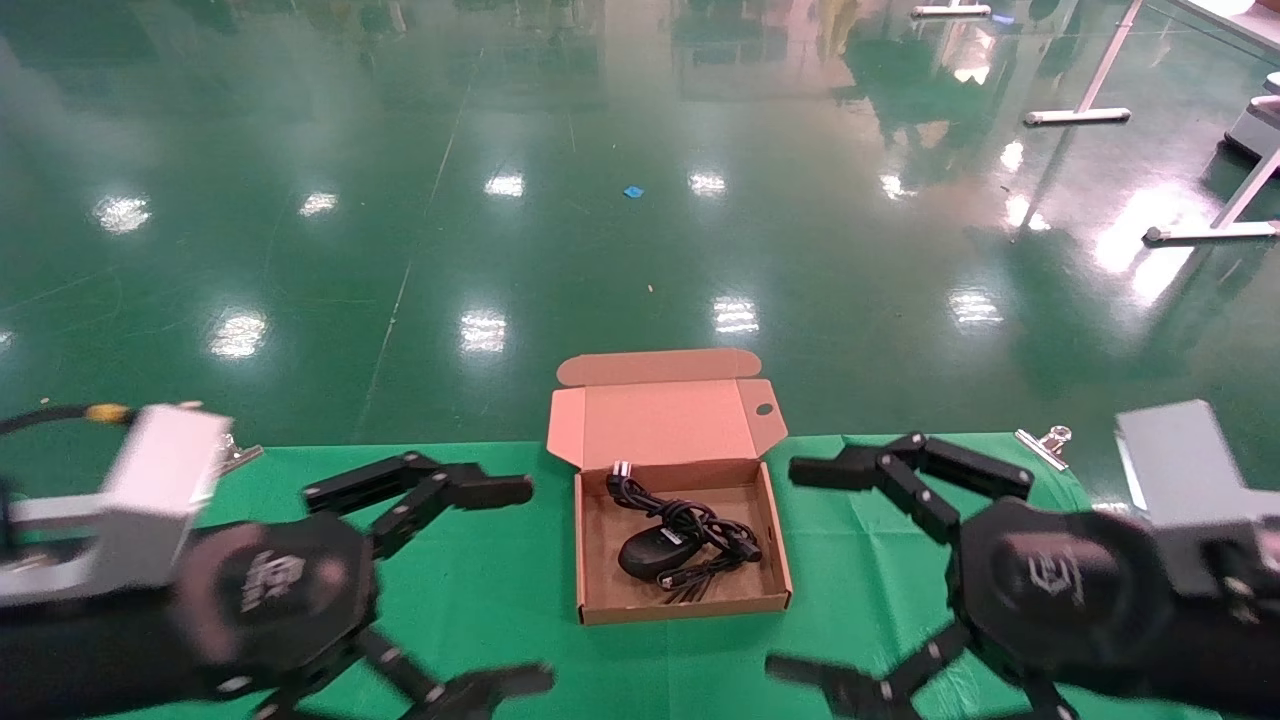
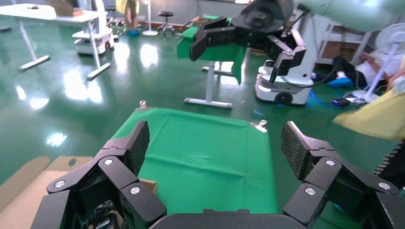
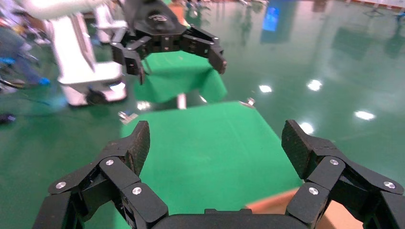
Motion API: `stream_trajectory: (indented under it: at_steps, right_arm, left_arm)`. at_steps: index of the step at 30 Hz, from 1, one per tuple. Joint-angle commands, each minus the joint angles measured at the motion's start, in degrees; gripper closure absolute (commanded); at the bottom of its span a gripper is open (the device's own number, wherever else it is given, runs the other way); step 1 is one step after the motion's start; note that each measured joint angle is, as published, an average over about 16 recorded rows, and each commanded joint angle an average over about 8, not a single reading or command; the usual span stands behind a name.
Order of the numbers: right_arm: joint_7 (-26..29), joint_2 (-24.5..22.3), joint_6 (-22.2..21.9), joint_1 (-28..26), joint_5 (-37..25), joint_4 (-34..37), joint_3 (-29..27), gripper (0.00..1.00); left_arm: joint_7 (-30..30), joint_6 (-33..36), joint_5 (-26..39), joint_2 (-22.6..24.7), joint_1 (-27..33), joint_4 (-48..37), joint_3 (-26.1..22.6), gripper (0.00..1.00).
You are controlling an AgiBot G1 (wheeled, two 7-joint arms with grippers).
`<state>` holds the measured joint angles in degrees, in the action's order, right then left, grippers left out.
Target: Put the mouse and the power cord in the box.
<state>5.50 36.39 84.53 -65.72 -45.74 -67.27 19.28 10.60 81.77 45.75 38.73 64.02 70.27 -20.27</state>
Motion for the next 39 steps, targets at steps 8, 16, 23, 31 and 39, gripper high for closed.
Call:
stream_trajectory:
  at_steps: [8,16,23,31,39]
  right_arm:
    - [5.82,-1.58,1.36,5.07,4.76,-7.65,-3.98,0.00]
    - [5.89,-1.69,1.43,5.29,4.99,-7.89,-4.15,0.00]
    - [5.55,-1.54,1.30,4.75,4.46,-7.13,-3.73,0.00]
    - [5.33,-1.45,1.22,4.43,4.13,-6.66,-3.47,0.00]
    - [5.23,-1.41,1.19,4.25,3.97,-6.40,-3.34,0.00]
  left_arm:
    - [0.17,4.75,-4.75,-4.47,-2.83,3.94,5.21,0.00]
    - [0.17,4.82,-4.90,-4.50,-2.87,3.97,5.25,0.00]
    - [0.15,4.41,-4.47,-4.16,-2.70,3.68,4.80,0.00]
    - [0.14,4.19,-4.19,-3.95,-2.59,3.48,4.54,0.00]
    - [0.14,4.08,-4.06,-3.84,-2.54,3.39,4.41,0.00]
